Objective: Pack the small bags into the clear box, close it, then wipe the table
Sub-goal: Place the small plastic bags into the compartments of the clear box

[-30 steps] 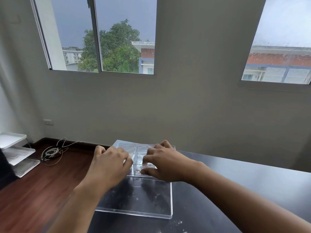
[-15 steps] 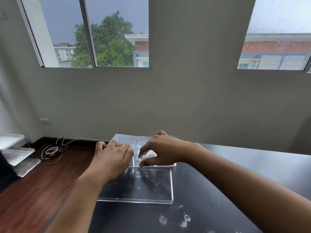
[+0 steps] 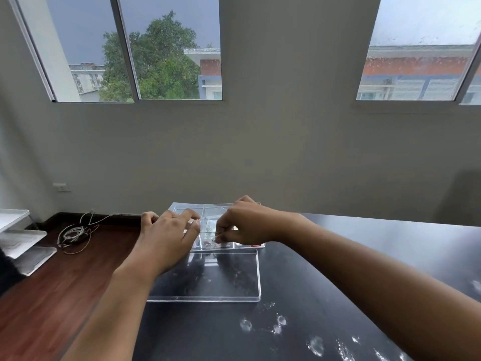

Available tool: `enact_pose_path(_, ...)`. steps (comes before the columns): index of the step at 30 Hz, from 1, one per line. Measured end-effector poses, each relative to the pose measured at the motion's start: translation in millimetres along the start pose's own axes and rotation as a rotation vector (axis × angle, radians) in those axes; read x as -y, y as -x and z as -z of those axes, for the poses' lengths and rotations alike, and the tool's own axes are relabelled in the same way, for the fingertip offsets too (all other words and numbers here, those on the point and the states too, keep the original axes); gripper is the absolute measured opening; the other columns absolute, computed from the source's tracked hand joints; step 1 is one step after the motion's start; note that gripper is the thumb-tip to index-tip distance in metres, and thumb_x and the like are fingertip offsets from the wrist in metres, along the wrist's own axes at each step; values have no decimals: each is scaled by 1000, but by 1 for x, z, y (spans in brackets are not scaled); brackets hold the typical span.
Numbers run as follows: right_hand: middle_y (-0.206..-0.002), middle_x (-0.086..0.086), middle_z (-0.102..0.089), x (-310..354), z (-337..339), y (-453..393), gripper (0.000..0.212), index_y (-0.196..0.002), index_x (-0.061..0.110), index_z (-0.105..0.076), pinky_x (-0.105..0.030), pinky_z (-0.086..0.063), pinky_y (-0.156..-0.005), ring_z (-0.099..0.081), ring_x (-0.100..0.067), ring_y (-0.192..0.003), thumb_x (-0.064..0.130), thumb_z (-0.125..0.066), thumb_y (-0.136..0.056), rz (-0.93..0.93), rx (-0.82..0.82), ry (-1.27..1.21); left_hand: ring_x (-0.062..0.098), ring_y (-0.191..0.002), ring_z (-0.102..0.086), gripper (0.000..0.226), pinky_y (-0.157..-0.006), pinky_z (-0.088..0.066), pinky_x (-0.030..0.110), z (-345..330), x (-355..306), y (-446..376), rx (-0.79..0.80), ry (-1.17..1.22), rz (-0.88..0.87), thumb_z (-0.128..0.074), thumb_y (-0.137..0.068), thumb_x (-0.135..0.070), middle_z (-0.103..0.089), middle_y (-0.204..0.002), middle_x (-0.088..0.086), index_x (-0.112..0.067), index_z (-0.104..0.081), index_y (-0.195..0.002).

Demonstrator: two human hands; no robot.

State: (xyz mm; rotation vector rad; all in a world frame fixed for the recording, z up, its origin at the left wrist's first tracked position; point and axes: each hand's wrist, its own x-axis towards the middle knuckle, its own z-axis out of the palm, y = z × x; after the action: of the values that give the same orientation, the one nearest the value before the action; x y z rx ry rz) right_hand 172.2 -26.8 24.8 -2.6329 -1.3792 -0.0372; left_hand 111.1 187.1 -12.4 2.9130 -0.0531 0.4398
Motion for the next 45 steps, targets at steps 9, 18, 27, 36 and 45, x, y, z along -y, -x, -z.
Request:
enact_pose_path(9,-149,7,-58,0,18,45,46,-137,29,-65,-46,-21,-121,-51,-14,-138,46,-69,-95,11,-85,60,7,-100,-61,15,-88,-27,39,7,-1,0,-317,141,-58,-54,-93,-42,-65,-98,-21,-41,-58,-107)
enact_pose_path(18,-145,9,-57,-27,44,146,44,-138,36,-62,-44,-33,-116,-56,-18,-132,53,-63,-96,-246,-60,45,6,-89,-63,19,-93,-36,42,14,-39,9,-445,298,-237,-62,-88,-41,-66,-92,-16,-36,-60,-106)
enact_pose_path(27,-132,13,-61,-43,68,237,53,-138,37,-60,-30,-46,-100,-62,-8,-118,53,-74,-89,-532,88,-38,3,-93,-62,17,-90,-37,40,0,-136,19,-280,183,-620,-63,-90,-40,-63,-96,-21,-38,-59,-107)
enact_pose_path(36,-125,8,-62,-43,64,288,80,-136,31,-55,-31,-42,-85,-53,-13,-112,68,-82,-70,-740,342,16,11,-108,-61,35,-96,-25,34,-38,-216,2,-21,31,-680,-35,-100,-49,-68,-116,-12,-34,-61,-119)
enact_pose_path(45,-116,-3,-66,-39,55,289,89,-128,12,-53,-36,-47,-80,-60,-25,-105,70,-83,-67,-951,348,-5,15,-116,-54,40,-99,-23,45,-59,-238,-24,202,-58,-447,-53,-86,-70,-57,-114,-7,-34,-58,-103)
